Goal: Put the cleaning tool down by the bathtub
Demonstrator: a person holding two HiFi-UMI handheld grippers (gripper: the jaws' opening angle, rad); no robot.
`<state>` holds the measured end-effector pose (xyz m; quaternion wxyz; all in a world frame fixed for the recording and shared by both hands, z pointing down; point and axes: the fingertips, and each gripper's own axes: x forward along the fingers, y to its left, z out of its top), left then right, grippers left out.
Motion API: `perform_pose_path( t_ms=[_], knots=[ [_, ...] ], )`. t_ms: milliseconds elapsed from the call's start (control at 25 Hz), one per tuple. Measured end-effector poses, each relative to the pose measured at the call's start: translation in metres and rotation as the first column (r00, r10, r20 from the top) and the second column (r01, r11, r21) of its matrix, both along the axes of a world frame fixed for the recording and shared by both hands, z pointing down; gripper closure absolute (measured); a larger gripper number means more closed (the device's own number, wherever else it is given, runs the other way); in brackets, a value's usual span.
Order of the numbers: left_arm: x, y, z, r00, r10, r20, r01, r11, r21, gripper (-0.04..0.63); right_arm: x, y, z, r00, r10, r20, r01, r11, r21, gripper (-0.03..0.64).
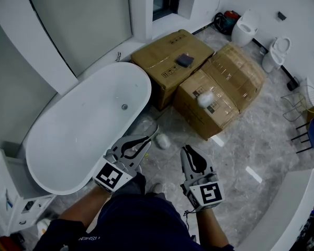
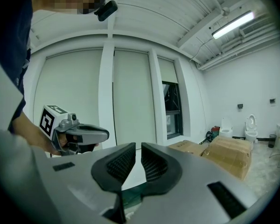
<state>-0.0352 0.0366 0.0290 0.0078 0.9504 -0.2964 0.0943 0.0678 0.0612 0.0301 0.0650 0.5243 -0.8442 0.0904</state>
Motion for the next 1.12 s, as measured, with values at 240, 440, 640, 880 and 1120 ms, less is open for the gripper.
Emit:
perform_pose_path(
  t_ms=[240,440,640,880,1120],
  knots=[
    [-0.001,0.004,0.002,1.0,-0.004,-0.004,0.004,1.0,-0.008,0.551,0.002,0.003,-0.002,1.0,0.01,-0.003,-0.01,1.0,0.008,0.596],
    [0.001,0.005,0.002,1.0,0.007,0.008,-0.007,1.0,0.005,0.551,0.004,0.005,-0.001,1.0,0.01,-0.007,-0.01,1.0,0.009,0.609],
    [0.002,0.006,0.0,1.0,0.013,0.007,-0.013,1.0,0.006,0.551,0.003,0.005,-0.003,1.0,0.003,-0.007,-0.003,1.0,0.005,0.612],
    [0.0,0.01,0.004,1.0,0.019,0.021,-0.019,1.0,0.007,0.551,-0.001,0.011,0.0,1.0,-0.006,-0.007,0.006,1.0,-0.007,0.612],
    [0.0,0.012,0.007,1.0,0.013,0.015,-0.013,1.0,-0.001,0.551,0.002,0.013,0.009,1.0,-0.004,-0.007,0.004,1.0,-0.027,0.612]
  ],
)
